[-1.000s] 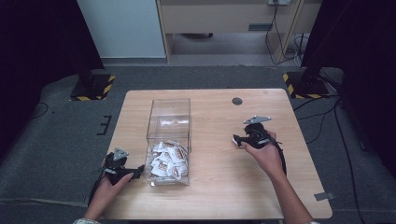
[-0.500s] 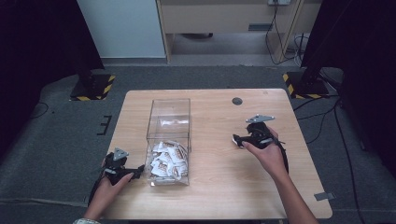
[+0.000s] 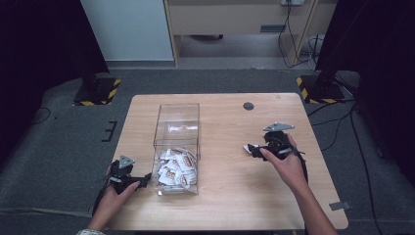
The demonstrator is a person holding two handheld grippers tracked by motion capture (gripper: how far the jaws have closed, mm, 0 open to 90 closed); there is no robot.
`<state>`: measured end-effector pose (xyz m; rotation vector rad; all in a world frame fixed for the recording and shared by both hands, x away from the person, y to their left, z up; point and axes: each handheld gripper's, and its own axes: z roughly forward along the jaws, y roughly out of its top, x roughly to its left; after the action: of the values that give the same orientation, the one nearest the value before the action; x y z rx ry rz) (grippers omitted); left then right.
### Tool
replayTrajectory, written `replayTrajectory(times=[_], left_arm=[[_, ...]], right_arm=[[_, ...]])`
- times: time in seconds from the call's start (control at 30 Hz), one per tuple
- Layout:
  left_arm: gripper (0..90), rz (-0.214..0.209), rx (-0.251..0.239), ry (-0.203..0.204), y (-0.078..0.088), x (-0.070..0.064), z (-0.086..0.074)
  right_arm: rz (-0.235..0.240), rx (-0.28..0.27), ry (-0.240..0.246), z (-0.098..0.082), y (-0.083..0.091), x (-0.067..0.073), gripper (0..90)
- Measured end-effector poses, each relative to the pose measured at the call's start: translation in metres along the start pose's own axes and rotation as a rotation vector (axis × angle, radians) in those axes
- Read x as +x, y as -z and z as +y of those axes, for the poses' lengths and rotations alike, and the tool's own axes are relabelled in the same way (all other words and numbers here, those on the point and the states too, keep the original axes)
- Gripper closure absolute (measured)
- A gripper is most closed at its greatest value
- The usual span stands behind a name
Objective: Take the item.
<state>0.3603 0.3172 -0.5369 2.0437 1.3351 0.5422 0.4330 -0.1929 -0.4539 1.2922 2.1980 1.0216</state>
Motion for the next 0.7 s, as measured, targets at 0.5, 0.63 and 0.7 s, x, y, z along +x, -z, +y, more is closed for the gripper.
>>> replayTrajectory(times=[0.5, 0.63, 0.7], left_arm=[[0.0, 0.001, -0.001, 0.000, 0.000, 0.000, 0.000], [0.0, 0.001, -0.001, 0.000, 0.000, 0.000, 0.000], [0.0, 0.001, -0.001, 0.000, 0.000, 0.000, 0.000]], right_arm=[[-0.024, -0.009, -0.026, -0.028, 0.022, -0.010, 6.5], [-0.028, -0.005, -0.043, -0.040, 0.026, -0.012, 6.5], [-0.032, -0.006, -0.044, -0.045, 0.027, -0.014, 6.6]])
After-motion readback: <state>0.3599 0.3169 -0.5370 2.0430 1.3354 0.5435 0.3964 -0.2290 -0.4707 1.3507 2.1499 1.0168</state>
